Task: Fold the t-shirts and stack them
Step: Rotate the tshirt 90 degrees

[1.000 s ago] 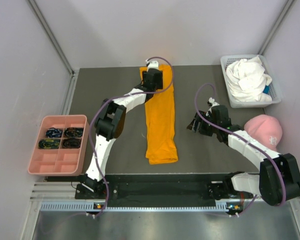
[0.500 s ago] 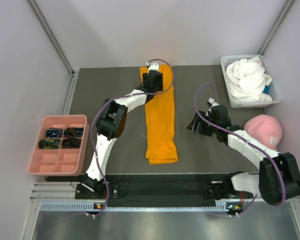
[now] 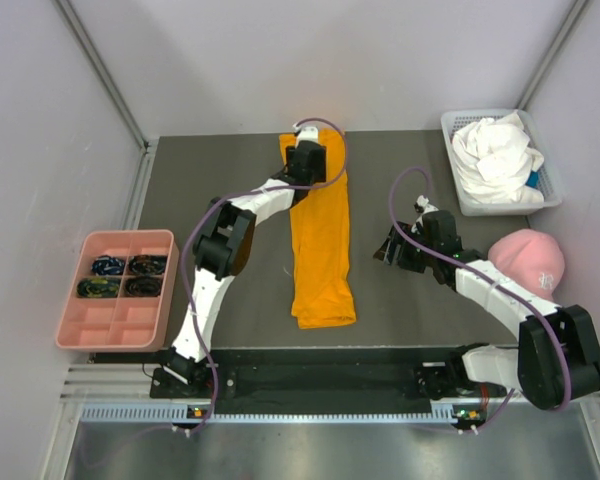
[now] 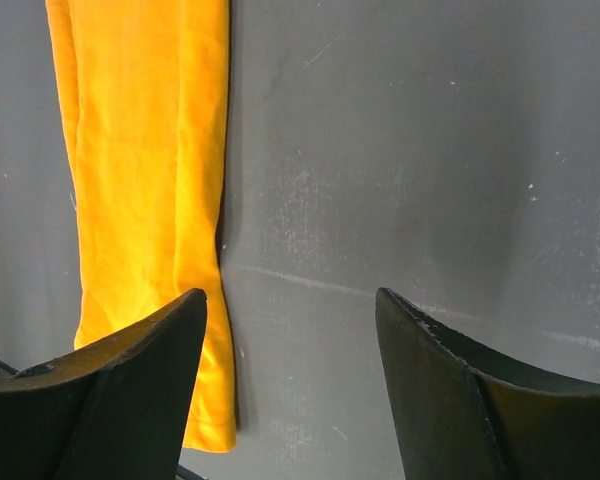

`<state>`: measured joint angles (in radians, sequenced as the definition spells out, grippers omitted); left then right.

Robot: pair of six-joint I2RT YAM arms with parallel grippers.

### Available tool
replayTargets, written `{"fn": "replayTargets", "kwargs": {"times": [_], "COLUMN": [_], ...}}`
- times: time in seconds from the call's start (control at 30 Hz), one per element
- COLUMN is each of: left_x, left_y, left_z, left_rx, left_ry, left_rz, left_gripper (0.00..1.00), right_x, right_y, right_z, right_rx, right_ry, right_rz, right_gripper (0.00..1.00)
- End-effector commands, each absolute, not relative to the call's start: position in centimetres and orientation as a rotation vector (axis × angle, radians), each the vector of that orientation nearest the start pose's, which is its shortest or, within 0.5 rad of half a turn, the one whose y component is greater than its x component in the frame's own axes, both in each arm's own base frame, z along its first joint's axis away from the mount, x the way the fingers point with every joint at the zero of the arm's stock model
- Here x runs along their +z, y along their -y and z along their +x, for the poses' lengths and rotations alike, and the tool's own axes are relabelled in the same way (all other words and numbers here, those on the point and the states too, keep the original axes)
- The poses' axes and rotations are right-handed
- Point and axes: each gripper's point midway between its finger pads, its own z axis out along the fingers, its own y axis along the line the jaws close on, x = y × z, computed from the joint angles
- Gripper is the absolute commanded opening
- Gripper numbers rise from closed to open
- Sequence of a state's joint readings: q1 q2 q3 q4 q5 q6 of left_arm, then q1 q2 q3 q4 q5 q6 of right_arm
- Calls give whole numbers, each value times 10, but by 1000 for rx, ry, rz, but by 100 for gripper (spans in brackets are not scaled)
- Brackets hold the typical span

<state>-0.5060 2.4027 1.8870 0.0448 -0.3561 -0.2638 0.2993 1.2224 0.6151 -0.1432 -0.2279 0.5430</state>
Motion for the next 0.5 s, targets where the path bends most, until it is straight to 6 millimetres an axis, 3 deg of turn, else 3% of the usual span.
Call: {"fn": "replayTargets", "kwargs": {"times": [0.0, 0.33, 0.47], "left_x": [86, 81, 86], "left_y": [279, 279, 279], "left_z": [610, 610, 611], "left_rx": [-158, -155, -155], "left_ry": [-1967, -1973, -1964], "left_rz": [1, 4, 4], "left_gripper": [65, 61, 43], "right_x": [85, 83, 82], "right_y": [-153, -153, -154], "right_z": [288, 288, 289], "right_rx": [668, 667, 668], "right_ry": [-2370, -2375, -2378], "right_rz": [151, 152, 152], "right_gripper": [69, 69, 69]}}
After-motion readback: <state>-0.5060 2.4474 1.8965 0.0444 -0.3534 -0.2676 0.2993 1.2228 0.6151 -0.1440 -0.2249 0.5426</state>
